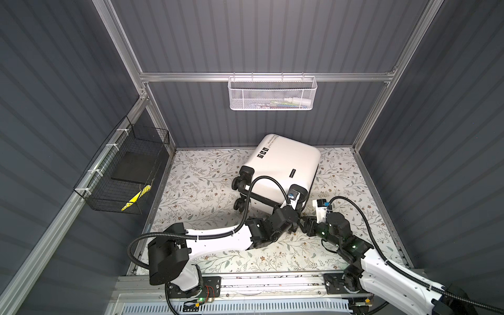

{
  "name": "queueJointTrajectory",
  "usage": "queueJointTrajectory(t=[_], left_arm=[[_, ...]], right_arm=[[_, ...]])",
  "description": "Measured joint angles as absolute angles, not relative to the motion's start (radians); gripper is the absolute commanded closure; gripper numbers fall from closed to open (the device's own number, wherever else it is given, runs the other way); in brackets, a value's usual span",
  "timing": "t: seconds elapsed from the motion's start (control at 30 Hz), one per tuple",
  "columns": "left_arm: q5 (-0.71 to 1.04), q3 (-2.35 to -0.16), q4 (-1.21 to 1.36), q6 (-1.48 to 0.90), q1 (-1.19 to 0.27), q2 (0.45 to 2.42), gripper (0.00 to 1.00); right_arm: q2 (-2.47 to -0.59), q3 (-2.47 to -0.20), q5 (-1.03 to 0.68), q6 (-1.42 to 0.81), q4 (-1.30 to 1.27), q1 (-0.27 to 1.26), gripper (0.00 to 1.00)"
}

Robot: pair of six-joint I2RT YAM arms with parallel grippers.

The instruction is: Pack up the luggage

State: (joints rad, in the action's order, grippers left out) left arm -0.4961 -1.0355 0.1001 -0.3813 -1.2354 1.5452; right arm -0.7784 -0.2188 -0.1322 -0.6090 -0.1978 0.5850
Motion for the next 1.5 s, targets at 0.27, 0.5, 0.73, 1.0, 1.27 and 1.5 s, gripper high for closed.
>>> queueJointTrajectory(t=[0.27, 0.5, 0.73, 1.0, 1.27, 1.5], left_arm=[[-0.496, -1.036, 0.101, -0.382, -1.235, 1.545, 1.00], [-0.496, -1.036, 0.103, -0.382, -1.233, 1.546, 1.00], [-0.496, -1.036, 0.111, -0.382, -1.233, 1.549, 1.00], [-0.496, -1.036, 0.113, -0.383, -1.229, 1.550, 1.00], [-0.496, -1.035, 0.113, -0.383, -1.229, 1.550, 1.00], [-0.496, -1.035, 0.114, -0.383, -1.229, 1.550, 1.00]], right_arm=[[-0.844, -0.242, -0.131, -0.616, -0.249, 0.600, 0.61], [-0.876, -0.249, -0.123, -0.628, -0.270, 0.611, 0.74], [-0.876, -0.250, -0.105, -0.643, -0.275, 0.618, 0.90], [-0.845, -0.249, -0.091, -0.649, -0.260, 0.621, 1.00], [-0.797, -0.240, -0.075, -0.651, -0.229, 0.621, 1.00], [-0.779, -0.236, -0.023, -0.671, -0.205, 0.618, 1.00]])
